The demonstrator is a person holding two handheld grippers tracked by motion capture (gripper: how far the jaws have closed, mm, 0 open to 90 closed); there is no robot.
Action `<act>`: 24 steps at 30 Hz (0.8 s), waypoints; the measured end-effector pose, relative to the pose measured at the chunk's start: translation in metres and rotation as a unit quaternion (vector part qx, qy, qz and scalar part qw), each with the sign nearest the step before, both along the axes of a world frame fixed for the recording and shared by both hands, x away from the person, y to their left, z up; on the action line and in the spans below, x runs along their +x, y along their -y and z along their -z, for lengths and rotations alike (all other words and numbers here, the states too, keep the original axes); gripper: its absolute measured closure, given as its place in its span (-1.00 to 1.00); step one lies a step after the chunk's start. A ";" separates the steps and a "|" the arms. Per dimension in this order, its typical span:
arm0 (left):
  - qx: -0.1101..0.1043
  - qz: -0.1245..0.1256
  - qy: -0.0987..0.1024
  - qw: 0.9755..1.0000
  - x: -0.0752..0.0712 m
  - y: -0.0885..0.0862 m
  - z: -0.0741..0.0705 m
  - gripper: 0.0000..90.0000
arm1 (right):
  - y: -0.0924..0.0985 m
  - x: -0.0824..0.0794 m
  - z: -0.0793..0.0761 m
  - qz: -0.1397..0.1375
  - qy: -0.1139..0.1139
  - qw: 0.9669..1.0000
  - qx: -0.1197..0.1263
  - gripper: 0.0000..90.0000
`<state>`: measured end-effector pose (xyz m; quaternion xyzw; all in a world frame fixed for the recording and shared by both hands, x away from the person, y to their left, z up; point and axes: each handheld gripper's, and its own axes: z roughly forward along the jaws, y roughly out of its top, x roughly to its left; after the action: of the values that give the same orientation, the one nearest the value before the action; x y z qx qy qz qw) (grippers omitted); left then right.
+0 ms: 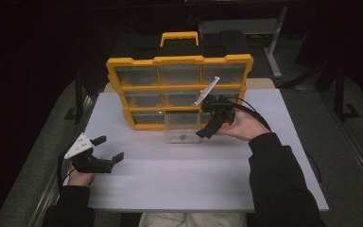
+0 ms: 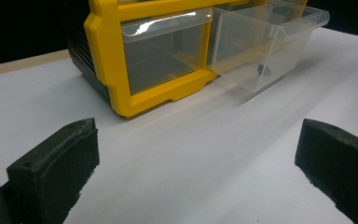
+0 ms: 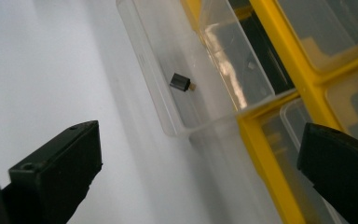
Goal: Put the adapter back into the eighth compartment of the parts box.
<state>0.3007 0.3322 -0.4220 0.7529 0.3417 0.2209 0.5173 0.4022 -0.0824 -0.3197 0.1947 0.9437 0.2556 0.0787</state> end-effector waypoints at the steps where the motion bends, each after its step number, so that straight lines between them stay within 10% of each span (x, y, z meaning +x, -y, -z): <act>1: 0.000 0.000 0.000 1.000 0.000 0.000 0.000 -1.00 | 0.002 -0.001 0.001 0.002 0.000 1.000 0.001 -1.00; 24: 0.003 0.000 -0.002 1.000 0.000 0.001 0.001 -1.00 | 0.037 -0.017 0.012 0.026 0.001 0.999 0.025 -1.00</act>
<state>0.3005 0.3315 -0.4227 0.7550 0.3420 0.2210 0.5140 0.3849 -0.1197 -0.3319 0.2206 0.9316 0.2770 0.0818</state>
